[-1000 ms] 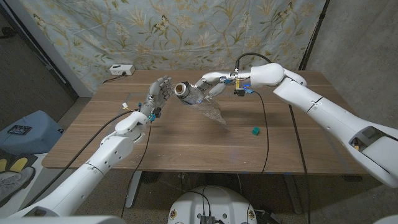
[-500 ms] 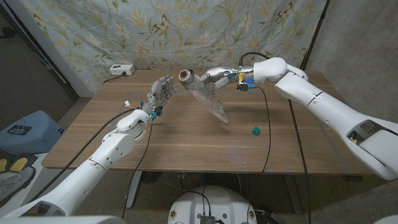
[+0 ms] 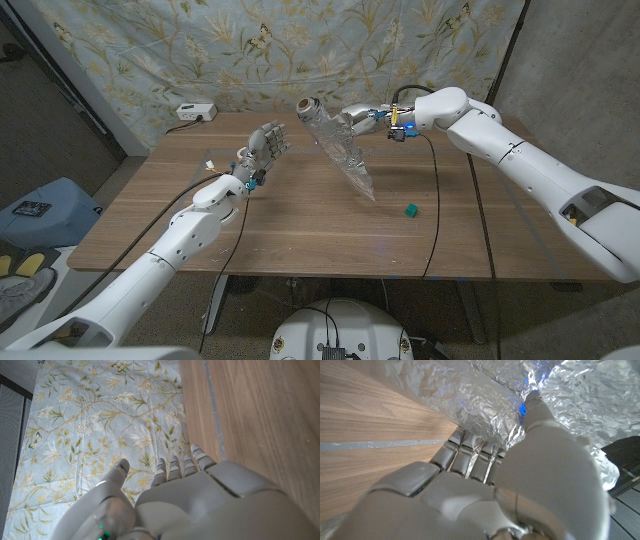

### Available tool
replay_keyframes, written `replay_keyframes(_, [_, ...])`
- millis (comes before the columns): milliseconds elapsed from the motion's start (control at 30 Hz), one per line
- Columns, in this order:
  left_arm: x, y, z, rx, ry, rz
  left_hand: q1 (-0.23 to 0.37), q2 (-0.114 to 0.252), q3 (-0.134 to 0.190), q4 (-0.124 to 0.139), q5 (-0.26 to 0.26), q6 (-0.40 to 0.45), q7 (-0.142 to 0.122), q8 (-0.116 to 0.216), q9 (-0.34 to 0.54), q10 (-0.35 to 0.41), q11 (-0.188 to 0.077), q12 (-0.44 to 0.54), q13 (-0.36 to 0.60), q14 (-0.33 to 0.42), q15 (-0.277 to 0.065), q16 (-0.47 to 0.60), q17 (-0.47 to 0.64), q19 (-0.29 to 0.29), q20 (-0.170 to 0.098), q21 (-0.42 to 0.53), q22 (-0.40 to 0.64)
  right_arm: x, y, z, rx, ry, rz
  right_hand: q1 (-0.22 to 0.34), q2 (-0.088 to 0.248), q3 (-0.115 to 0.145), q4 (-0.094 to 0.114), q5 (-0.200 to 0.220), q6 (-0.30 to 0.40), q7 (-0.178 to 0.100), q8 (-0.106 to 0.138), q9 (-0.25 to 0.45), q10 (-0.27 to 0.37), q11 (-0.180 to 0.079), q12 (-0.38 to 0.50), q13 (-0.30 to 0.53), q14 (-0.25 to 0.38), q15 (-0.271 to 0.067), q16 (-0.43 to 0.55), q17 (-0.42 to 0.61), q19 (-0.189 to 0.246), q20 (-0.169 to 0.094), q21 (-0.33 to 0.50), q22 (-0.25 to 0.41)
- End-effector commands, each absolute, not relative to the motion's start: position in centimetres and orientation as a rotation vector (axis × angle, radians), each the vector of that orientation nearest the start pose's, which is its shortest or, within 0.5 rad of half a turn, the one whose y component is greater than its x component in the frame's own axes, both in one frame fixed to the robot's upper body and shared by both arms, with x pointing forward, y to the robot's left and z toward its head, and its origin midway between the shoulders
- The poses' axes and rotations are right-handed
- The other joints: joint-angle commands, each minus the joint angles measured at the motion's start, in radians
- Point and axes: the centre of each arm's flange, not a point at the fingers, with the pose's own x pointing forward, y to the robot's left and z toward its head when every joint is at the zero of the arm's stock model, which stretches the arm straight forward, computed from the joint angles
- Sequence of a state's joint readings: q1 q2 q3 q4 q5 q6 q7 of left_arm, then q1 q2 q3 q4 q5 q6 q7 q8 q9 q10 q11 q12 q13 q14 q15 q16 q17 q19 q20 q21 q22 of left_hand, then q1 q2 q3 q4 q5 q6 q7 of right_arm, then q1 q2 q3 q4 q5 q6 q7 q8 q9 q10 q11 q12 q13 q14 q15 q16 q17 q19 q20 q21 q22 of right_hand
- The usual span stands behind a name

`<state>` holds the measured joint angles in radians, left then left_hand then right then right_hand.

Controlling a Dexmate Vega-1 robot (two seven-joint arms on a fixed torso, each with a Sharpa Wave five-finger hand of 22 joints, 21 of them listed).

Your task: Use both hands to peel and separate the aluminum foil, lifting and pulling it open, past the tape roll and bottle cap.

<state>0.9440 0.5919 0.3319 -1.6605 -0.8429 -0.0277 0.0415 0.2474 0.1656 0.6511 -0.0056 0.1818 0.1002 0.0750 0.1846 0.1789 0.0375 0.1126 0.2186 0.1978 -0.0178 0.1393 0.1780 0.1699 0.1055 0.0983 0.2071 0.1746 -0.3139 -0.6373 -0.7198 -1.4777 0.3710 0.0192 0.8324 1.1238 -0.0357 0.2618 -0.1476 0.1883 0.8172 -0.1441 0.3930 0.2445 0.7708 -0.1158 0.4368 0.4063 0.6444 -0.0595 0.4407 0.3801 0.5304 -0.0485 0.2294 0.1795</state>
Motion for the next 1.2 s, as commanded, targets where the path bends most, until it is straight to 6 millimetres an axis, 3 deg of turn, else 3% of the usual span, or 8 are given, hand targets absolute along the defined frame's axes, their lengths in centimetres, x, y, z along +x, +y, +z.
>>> replay_keyframes(33, [61.1, 24.2, -0.7, -0.186, -0.474, -0.355, 0.010, -0.004, 0.007, -0.002, 0.006, 0.006, -0.002, 0.005, 0.005, 0.008, 0.004, 0.003, 0.002, 0.009, 0.002, 0.002, 0.002, 0.005, 0.003, -0.002, 0.005, 59.8, -14.5, 13.3, -0.797, -0.454, 1.048, 0.027, 0.047, -0.003, -0.004, -0.001, 0.033, 0.033, 0.005, 0.004, 0.012, 0.007, 0.008, 0.002, 0.019, -0.142, 0.005, -0.002, 0.013, -0.016, 0.006, 0.003])
replay_keyframes(533, [61.1, 23.0, -1.4, -0.200, -0.454, -0.376, 0.015, -0.002, 0.011, -0.009, 0.008, 0.013, 0.006, 0.007, 0.005, 0.012, 0.005, 0.004, 0.003, 0.012, 0.002, 0.002, 0.001, 0.007, 0.003, -0.001, 0.005, 61.1, -16.8, 13.2, -0.688, -0.351, 0.964, 0.026, 0.046, -0.006, -0.005, -0.004, 0.046, 0.051, 0.006, 0.004, 0.027, 0.018, 0.009, -0.006, 0.044, -0.134, 0.007, -0.011, 0.026, -0.013, 0.009, 0.003])
replay_keyframes(1200, [61.1, 22.4, -2.4, -0.251, -0.441, -0.396, 0.021, -0.002, 0.013, -0.018, 0.010, 0.016, 0.009, 0.007, 0.005, 0.017, 0.006, 0.005, 0.004, 0.017, 0.005, 0.003, 0.000, 0.009, 0.005, -0.001, 0.005, 61.3, -19.1, 13.4, -0.612, -0.237, 0.847, 0.023, 0.052, -0.011, -0.002, -0.007, 0.066, 0.068, 0.009, 0.007, 0.056, 0.036, 0.017, -0.015, 0.079, -0.124, 0.016, -0.016, 0.052, -0.006, 0.017, 0.004])
